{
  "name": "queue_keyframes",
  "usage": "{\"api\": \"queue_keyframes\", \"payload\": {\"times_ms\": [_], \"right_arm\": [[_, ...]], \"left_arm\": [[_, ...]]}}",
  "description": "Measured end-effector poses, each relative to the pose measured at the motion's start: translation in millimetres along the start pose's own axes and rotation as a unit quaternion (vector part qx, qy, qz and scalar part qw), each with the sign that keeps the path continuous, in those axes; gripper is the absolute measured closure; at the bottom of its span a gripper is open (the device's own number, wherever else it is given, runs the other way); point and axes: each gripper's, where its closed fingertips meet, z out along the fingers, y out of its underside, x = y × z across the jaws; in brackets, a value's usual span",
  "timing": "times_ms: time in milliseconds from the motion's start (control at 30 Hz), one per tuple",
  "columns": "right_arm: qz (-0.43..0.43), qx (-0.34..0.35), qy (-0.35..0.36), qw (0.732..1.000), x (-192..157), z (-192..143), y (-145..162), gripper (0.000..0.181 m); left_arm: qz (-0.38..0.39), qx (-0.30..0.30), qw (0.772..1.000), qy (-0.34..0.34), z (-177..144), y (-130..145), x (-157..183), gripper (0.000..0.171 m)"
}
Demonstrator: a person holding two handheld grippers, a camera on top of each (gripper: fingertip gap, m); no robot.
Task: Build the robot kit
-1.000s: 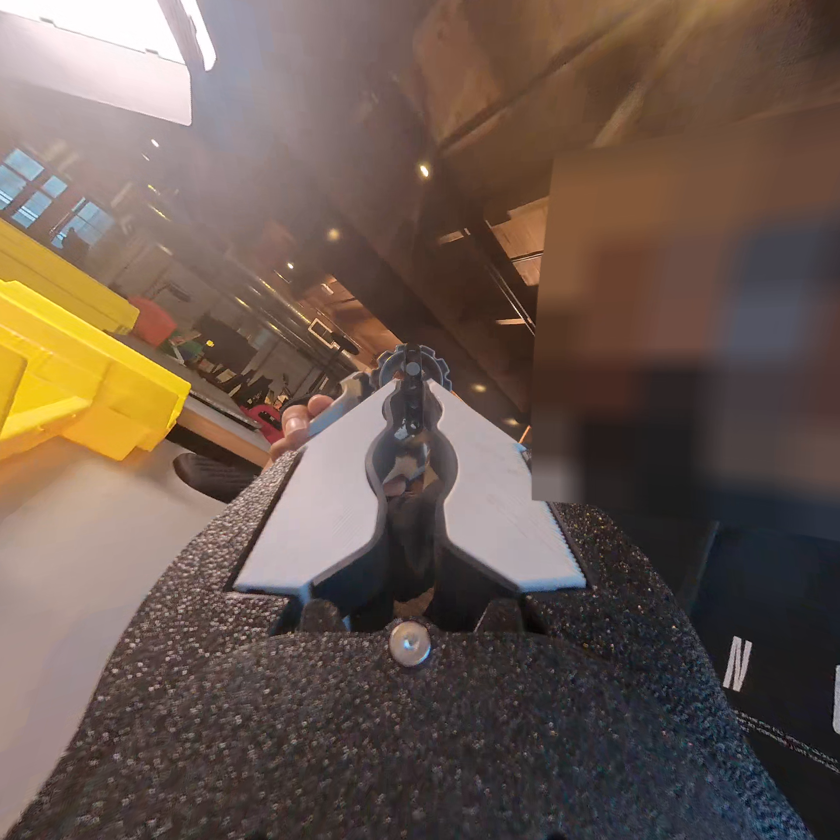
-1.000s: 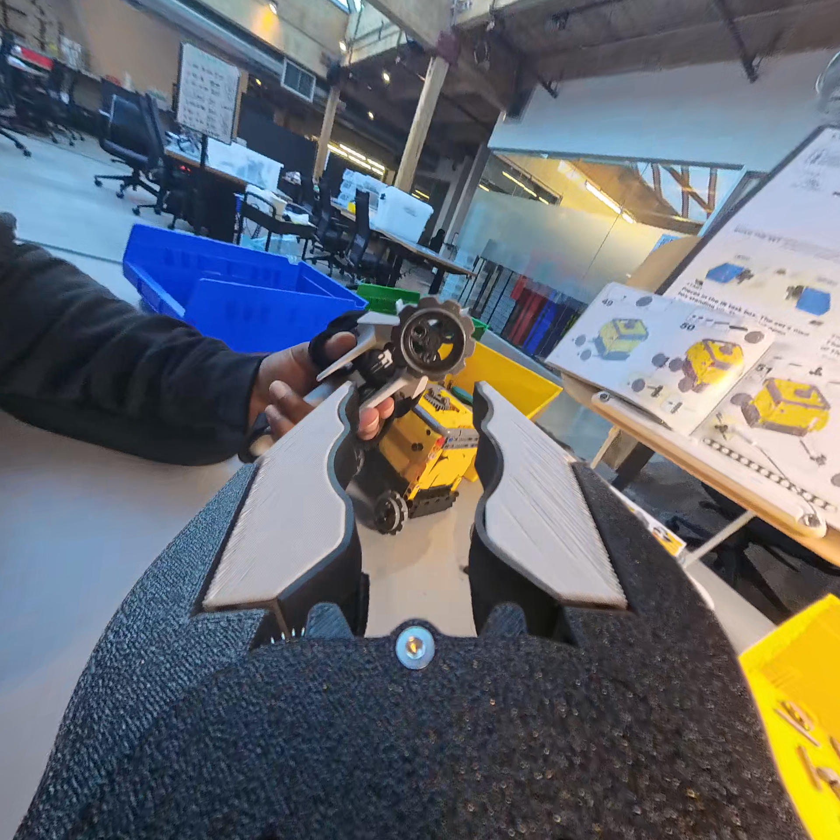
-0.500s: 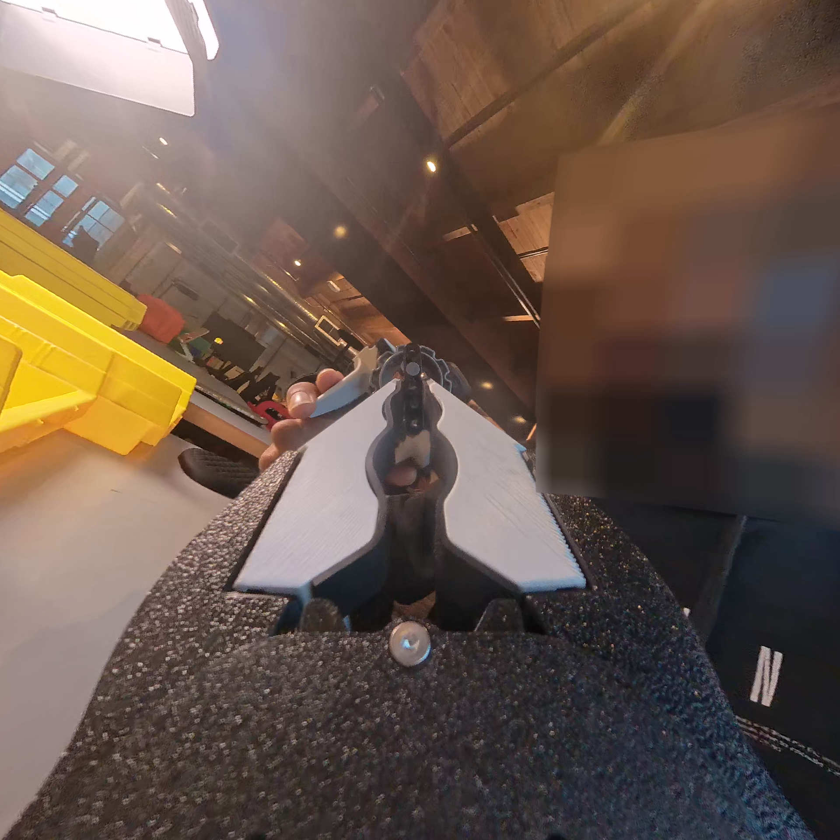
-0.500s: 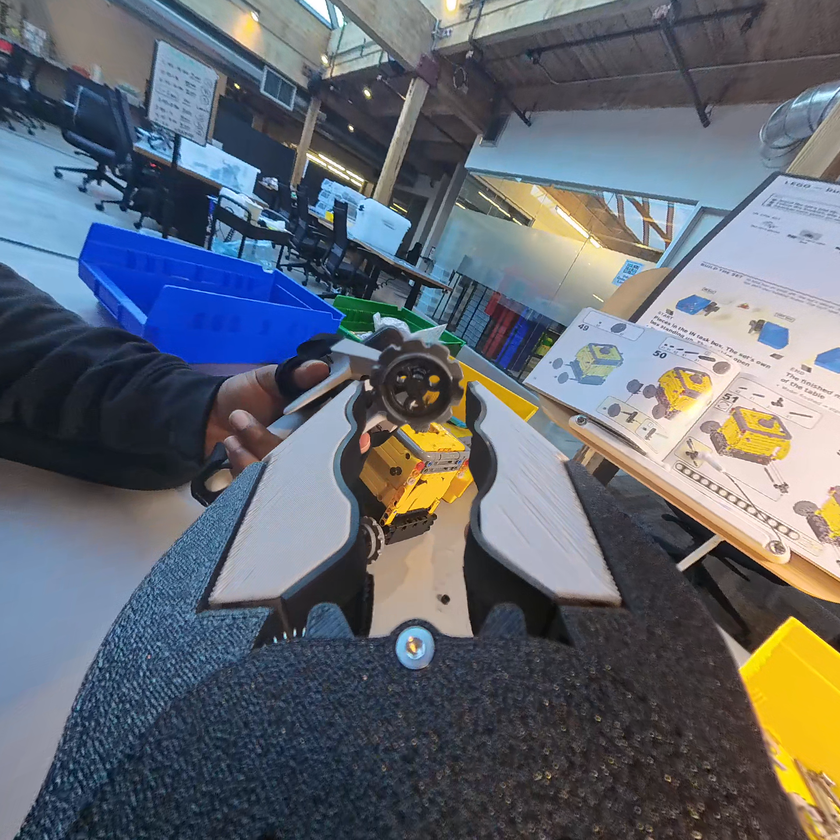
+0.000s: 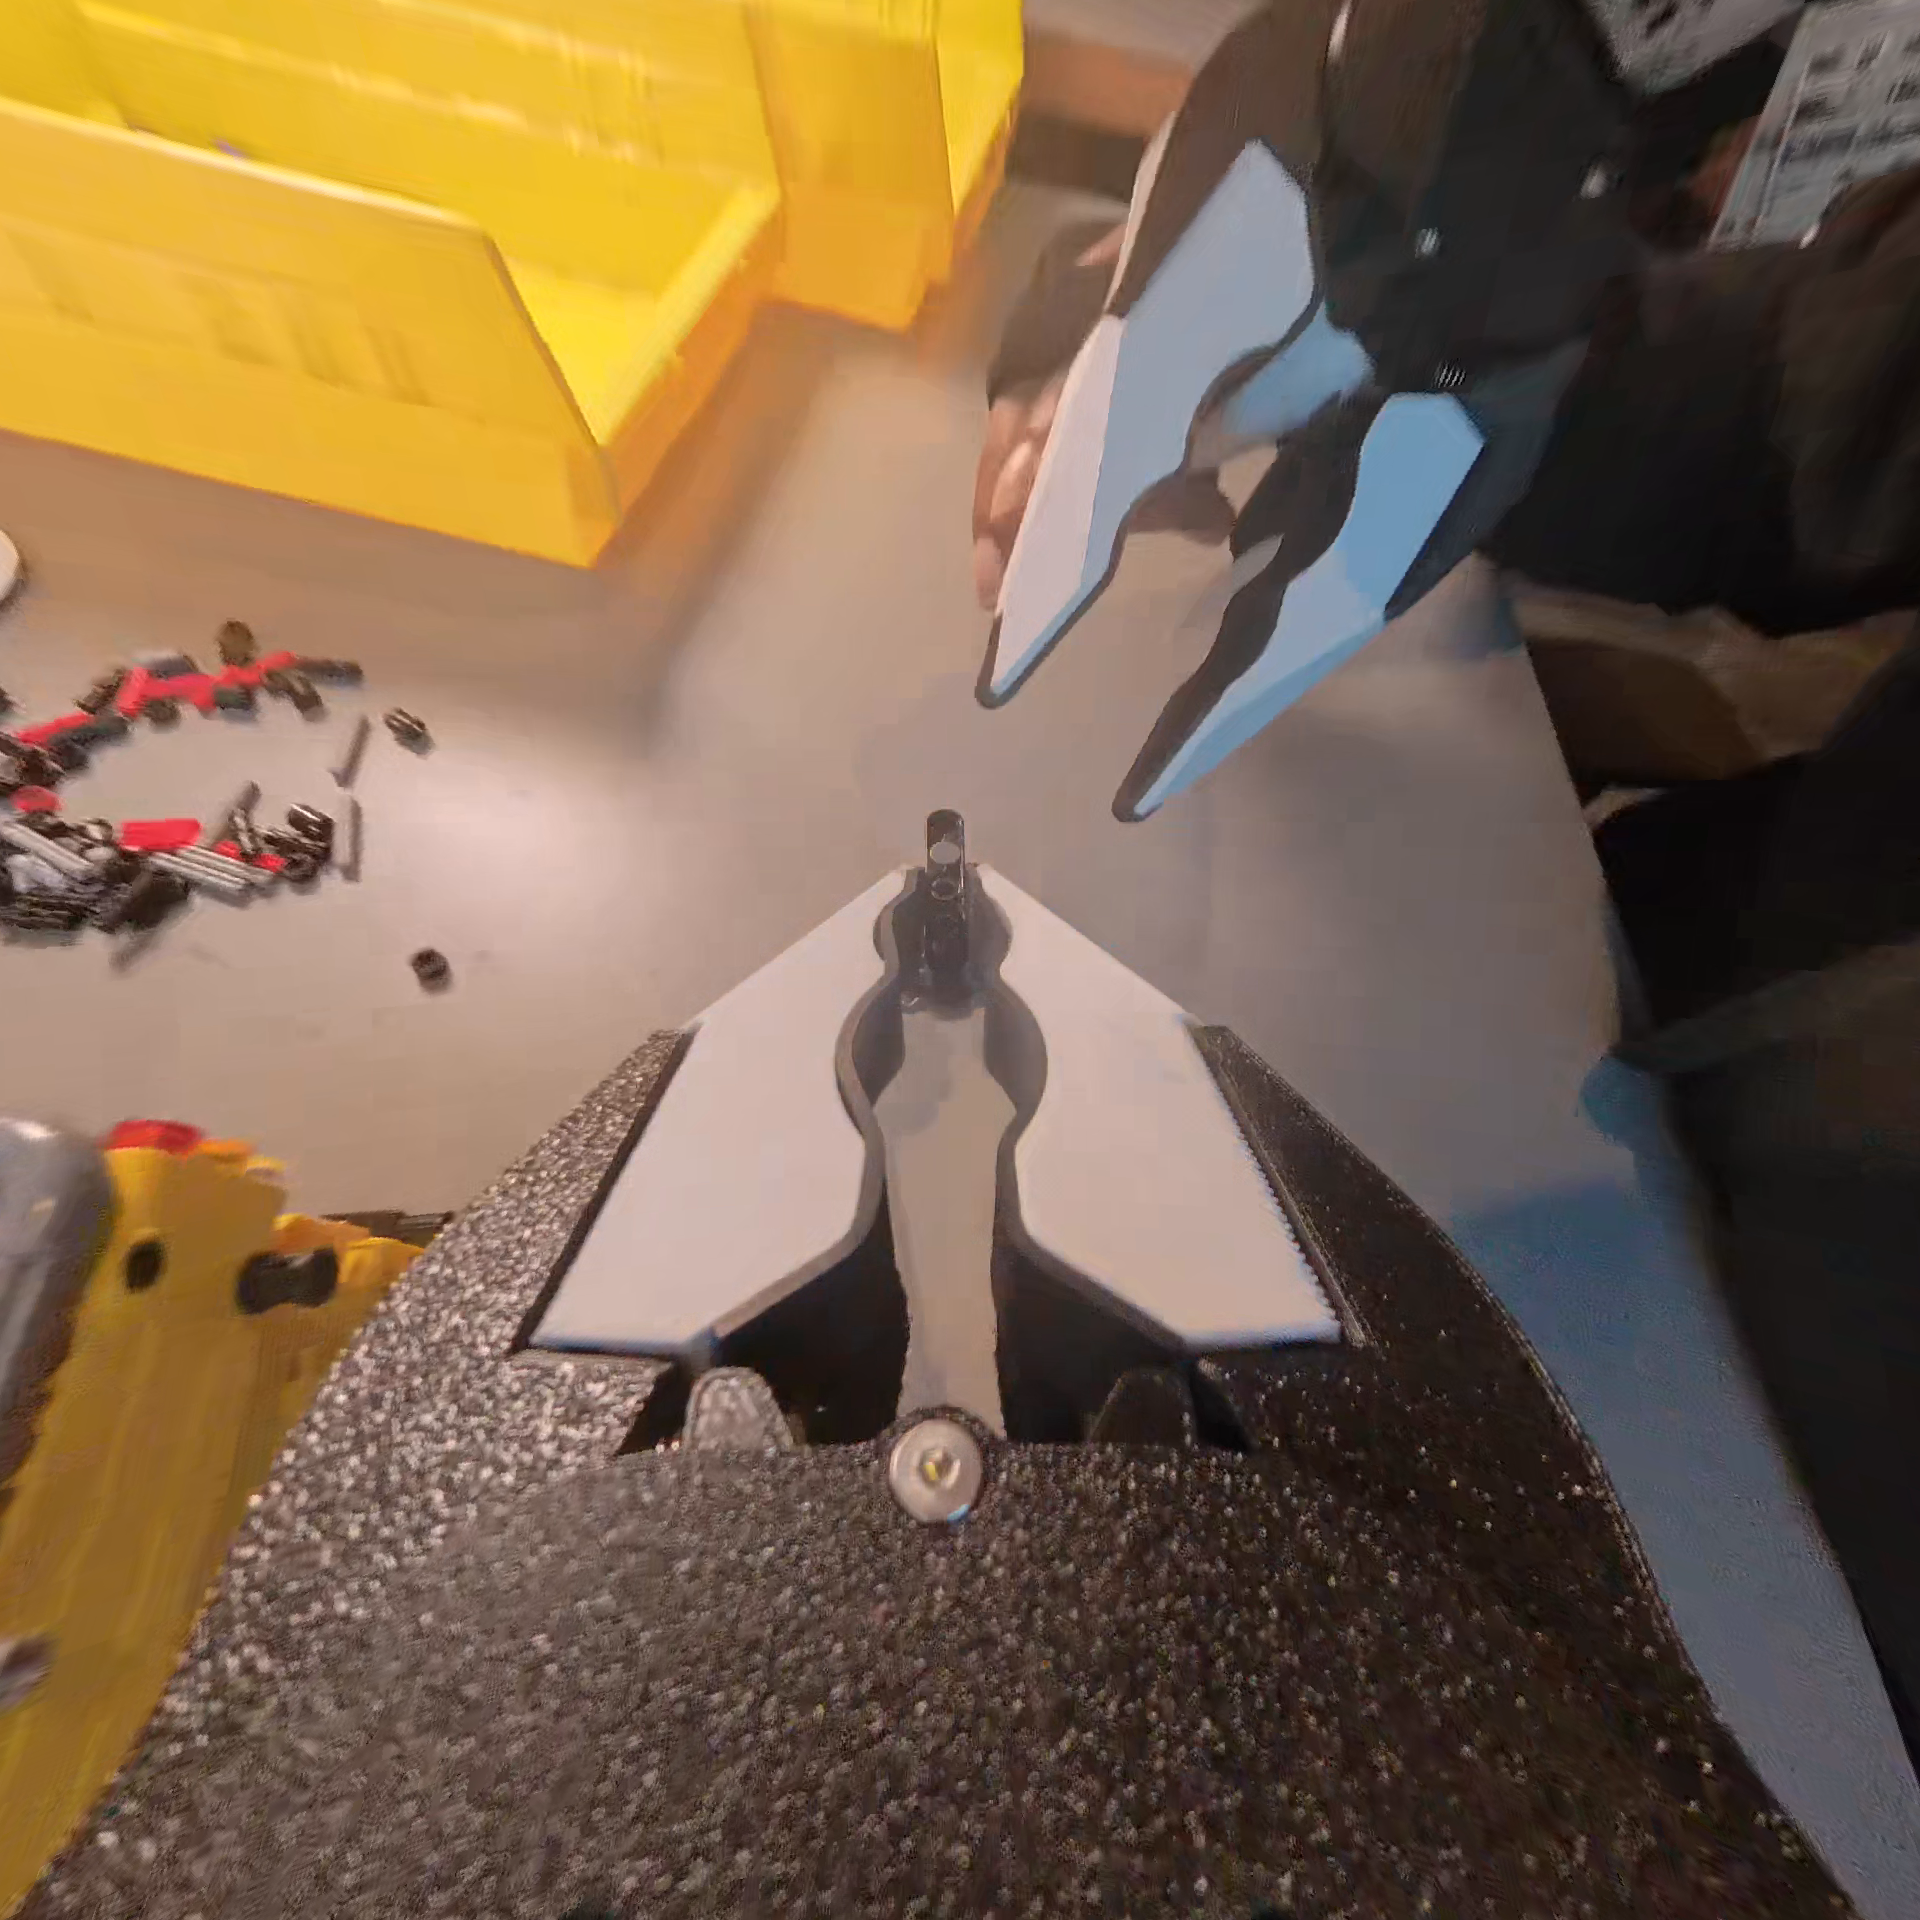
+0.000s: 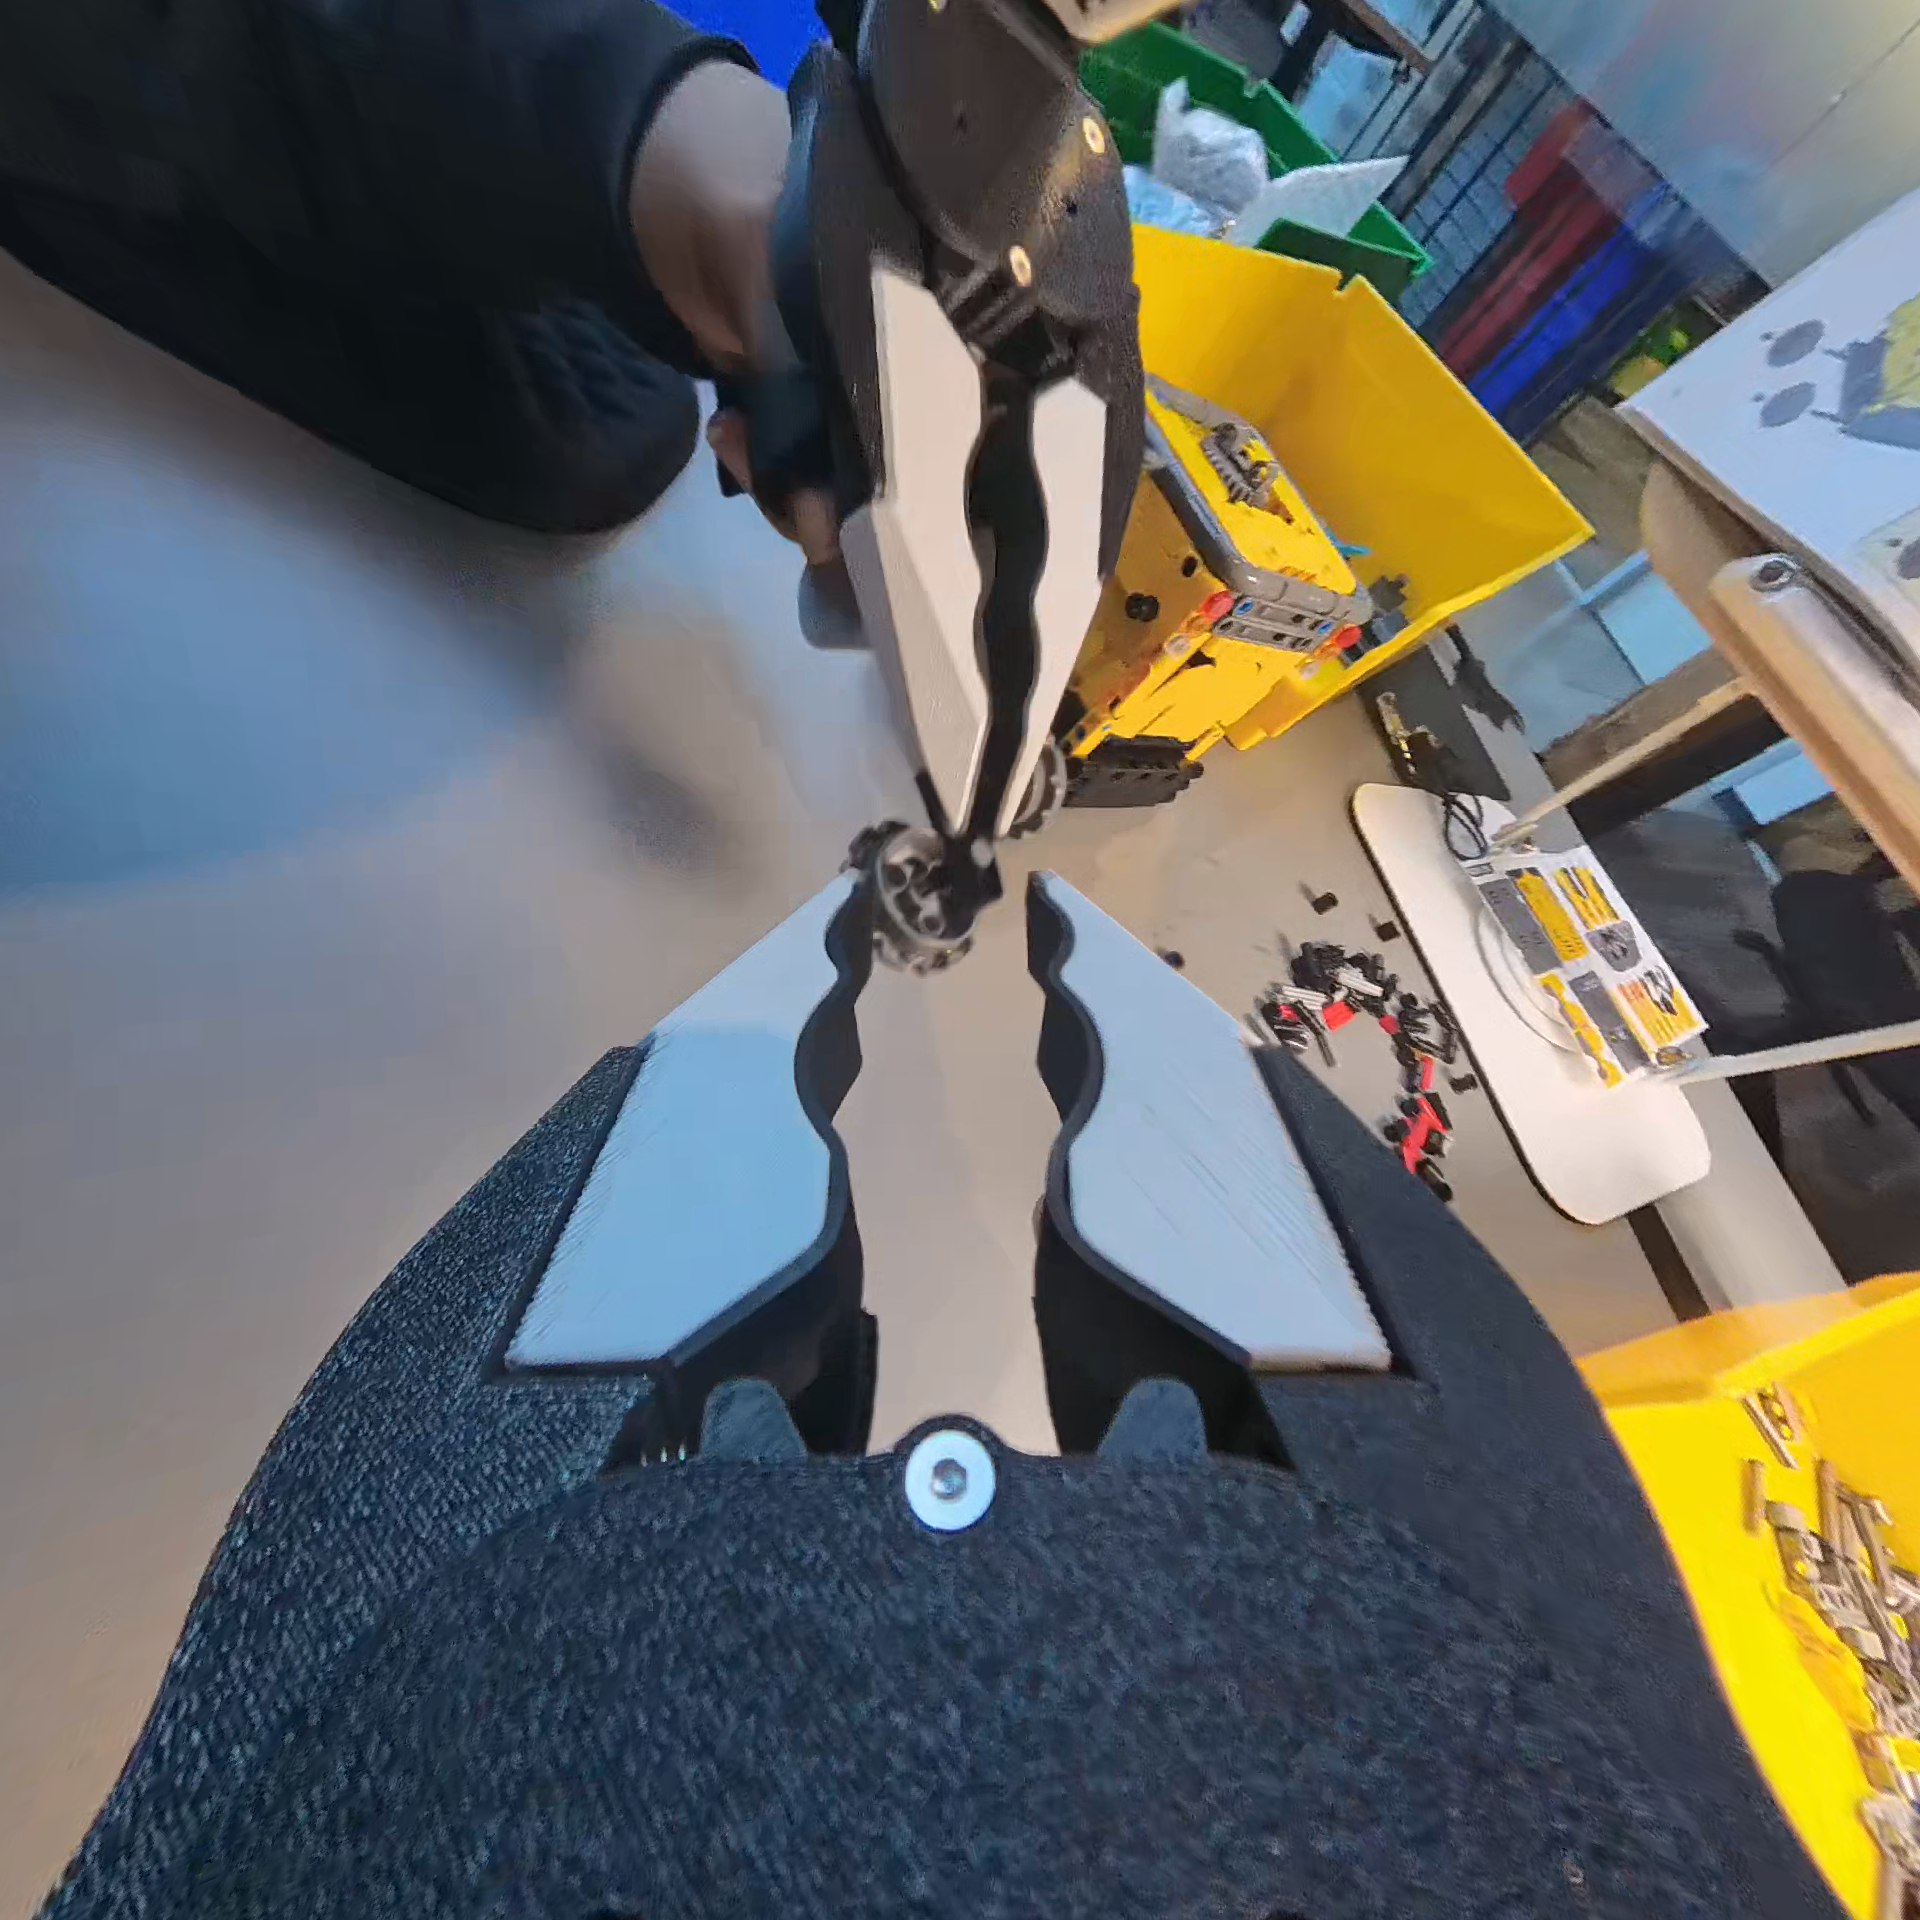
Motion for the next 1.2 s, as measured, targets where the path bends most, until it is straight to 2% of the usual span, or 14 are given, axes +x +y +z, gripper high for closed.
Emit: {"api": "queue_keyframes", "payload": {"times_ms": [100,233,700,1200], "right_arm": [[-0.044,-0.051,-0.018,0.998,-9,12,18,0.163],[-0.088,-0.095,-0.046,0.99,-25,26,38,0.174],[-0.155,-0.127,-0.039,0.979,-26,28,42,0.177],[-0.096,-0.171,-0.06,0.979,-25,28,45,0.178]], "left_arm": [[0.012,-0.048,0.999,0.003,18,20,4,0.166],[0.01,-0.06,0.998,0.016,29,30,10,0.166],[0.012,-0.064,0.998,0.021,31,34,11,0.166],[-0.019,-0.066,0.997,0.021,32,34,10,0.166]]}}
